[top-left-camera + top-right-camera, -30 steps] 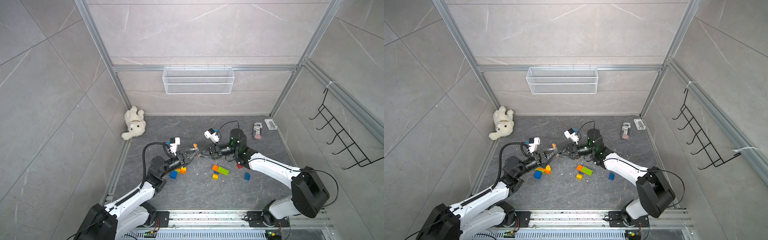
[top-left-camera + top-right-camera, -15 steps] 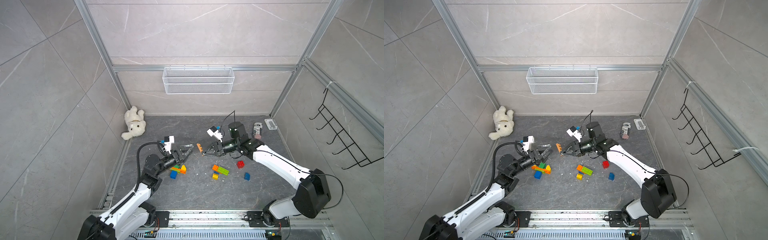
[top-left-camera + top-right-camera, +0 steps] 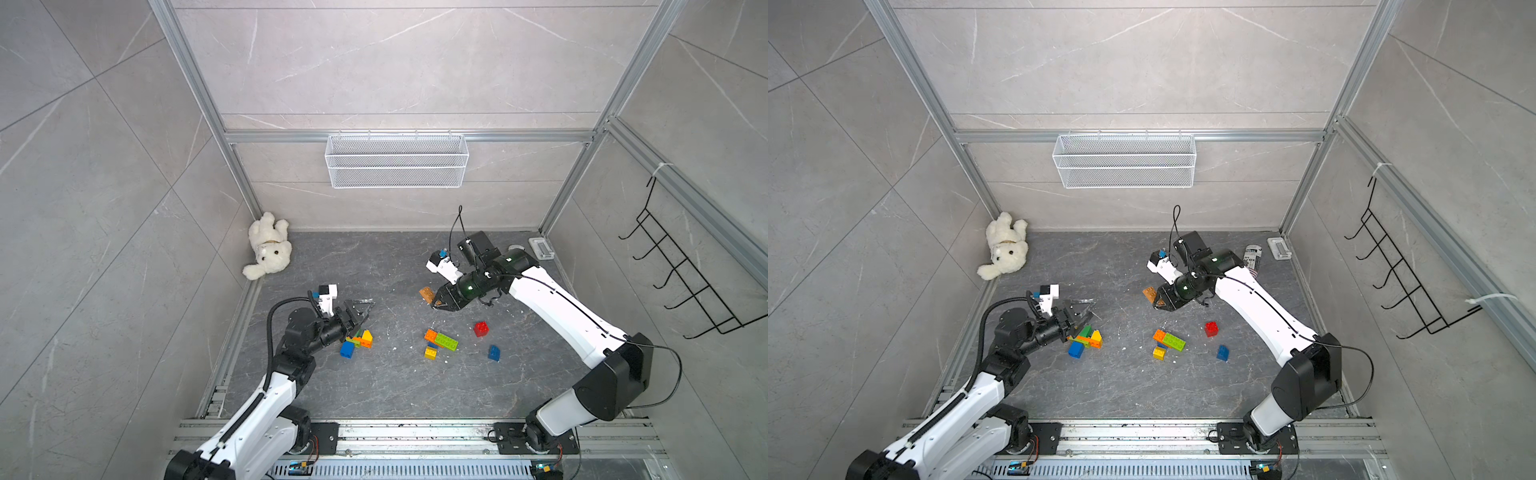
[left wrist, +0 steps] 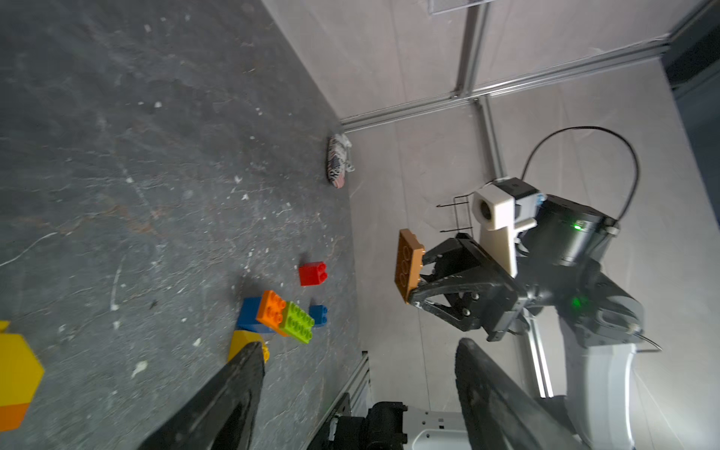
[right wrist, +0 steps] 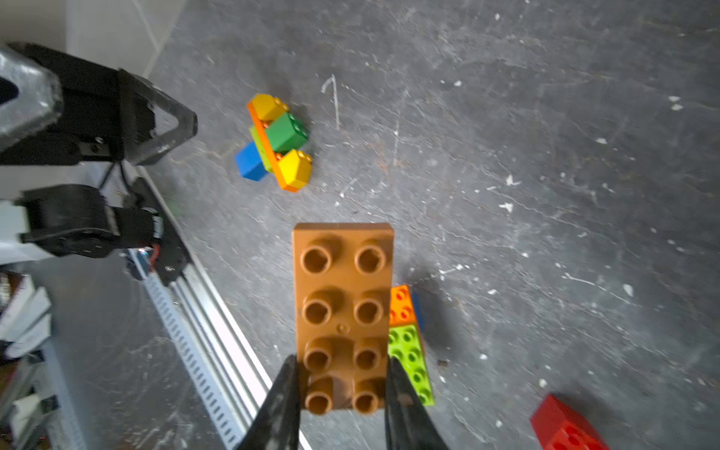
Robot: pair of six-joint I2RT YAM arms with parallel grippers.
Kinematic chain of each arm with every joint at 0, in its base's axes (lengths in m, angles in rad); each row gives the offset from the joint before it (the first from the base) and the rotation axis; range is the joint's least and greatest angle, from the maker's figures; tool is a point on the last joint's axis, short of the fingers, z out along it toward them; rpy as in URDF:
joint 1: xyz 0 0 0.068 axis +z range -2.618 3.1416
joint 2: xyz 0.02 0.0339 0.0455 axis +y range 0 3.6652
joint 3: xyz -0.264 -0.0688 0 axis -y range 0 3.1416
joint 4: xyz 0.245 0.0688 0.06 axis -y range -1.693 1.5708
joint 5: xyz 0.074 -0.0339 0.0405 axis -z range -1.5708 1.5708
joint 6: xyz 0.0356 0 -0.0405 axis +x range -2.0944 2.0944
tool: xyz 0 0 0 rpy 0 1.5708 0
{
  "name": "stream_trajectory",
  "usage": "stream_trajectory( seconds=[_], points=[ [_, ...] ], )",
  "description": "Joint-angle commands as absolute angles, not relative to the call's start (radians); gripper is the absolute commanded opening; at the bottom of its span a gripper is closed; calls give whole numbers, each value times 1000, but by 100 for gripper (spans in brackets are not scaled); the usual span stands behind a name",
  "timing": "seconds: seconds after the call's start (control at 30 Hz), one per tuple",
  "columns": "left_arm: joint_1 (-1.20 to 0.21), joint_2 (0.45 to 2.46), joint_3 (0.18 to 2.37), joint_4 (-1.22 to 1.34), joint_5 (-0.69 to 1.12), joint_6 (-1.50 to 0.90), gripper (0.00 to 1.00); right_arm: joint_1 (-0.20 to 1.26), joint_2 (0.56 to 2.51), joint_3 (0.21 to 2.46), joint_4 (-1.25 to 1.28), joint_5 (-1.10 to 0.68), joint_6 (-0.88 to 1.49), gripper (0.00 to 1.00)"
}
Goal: Assemble a fork with lego
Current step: Assemble the lego brick with the lego brick.
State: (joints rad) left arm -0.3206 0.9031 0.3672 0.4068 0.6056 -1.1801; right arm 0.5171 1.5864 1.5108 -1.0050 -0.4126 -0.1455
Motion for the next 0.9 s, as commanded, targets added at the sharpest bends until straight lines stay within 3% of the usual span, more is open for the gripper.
stream_trajectory(
  seconds=[0.0, 0.37, 0.87],
  points=[
    [-327, 964, 398, 421, 621, -1103, 79, 544, 1612, 1471, -1048, -279, -253, 23],
    [-397, 1265, 456, 546, 648, -1055, 78, 664, 1729, 1396, -972, -148, -283, 24],
    [-399, 1352, 443, 637, 681, -1085, 78, 682, 1784, 1325, -875, -135, -284, 24]
  ],
)
